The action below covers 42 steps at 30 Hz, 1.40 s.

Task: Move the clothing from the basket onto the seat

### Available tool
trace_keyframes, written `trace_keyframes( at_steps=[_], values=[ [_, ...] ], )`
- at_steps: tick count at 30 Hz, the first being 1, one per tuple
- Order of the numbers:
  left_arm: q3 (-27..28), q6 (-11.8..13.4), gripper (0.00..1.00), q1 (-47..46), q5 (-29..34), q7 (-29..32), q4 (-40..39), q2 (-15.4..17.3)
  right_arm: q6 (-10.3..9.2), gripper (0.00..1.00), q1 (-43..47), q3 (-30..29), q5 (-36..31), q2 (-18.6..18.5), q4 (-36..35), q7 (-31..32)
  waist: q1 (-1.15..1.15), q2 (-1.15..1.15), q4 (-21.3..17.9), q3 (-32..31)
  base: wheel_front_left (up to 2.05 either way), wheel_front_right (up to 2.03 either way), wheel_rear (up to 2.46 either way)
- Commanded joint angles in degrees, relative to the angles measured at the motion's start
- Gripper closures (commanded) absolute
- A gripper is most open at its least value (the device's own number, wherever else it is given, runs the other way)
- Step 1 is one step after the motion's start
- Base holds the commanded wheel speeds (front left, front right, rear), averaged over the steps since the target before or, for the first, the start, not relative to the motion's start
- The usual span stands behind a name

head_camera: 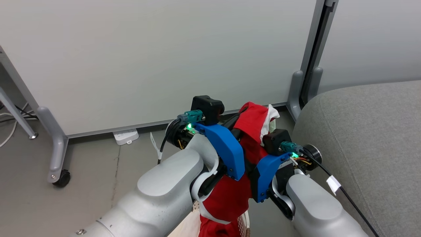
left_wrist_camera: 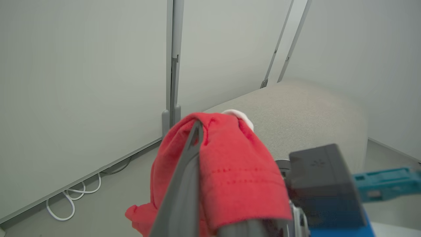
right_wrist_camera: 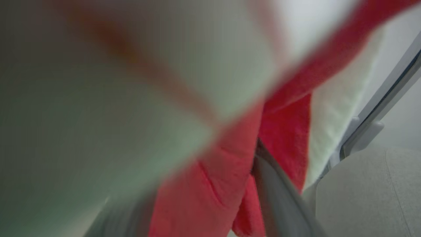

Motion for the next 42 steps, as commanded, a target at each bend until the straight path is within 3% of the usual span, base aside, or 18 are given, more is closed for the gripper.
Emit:
trace_keyframes(
  at_steps=[1,2,36,37,38,39,42],
  values=[
    [-0.50,0.14,1.00,-0.69,-0.37,-0.49,-0.09,0.12,-0.02,0.75,-1.23,0.62,0.83,-0.12,0.86,-0.76,0.00,0.00,0.14,-0.01,0.00,0.00,0.00],
    [-0.73,0.15,1.00,-0.81,-0.71,-0.67,-0.02,0.13,-0.02,1.00,-1.61,1.00,1.25,-0.12,1.36,-1.27,0.00,0.00,0.21,-0.01,0.00,0.00,0.00],
    [-5.03,0.40,1.00,-3.09,-6.15,-4.31,4.62,0.12,-0.02,1.00,-4.03,8.02,7.15,-0.12,7.52,-7.45,0.00,0.00,-0.62,-0.01,0.00,0.00,0.00],
    [-5.07,0.43,0.82,-3.32,-5.96,-4.74,4.68,0.12,-0.02,1.00,-4.04,8.04,7.23,-0.12,7.60,-7.55,0.00,0.00,-0.61,0.01,0.00,0.00,0.00],
    [-5.11,0.52,0.25,-3.42,-5.70,-5.24,4.77,0.12,-0.02,1.00,-3.96,8.10,7.32,-0.12,7.71,-7.62,0.00,0.00,-0.60,0.02,0.00,0.00,0.00],
    [-5.25,0.54,0.00,-3.44,-5.64,-5.47,4.92,0.12,-0.02,1.00,-3.90,8.19,7.38,-0.12,7.80,-7.65,0.00,0.00,-0.60,0.03,0.00,0.00,0.00],
    [-5.60,0.34,0.00,-3.63,-5.74,-5.93,5.36,0.12,-0.02,1.00,-3.95,8.42,7.72,-0.11,7.78,-7.88,0.00,0.00,-0.60,0.05,0.00,0.00,0.00]
  ],
)
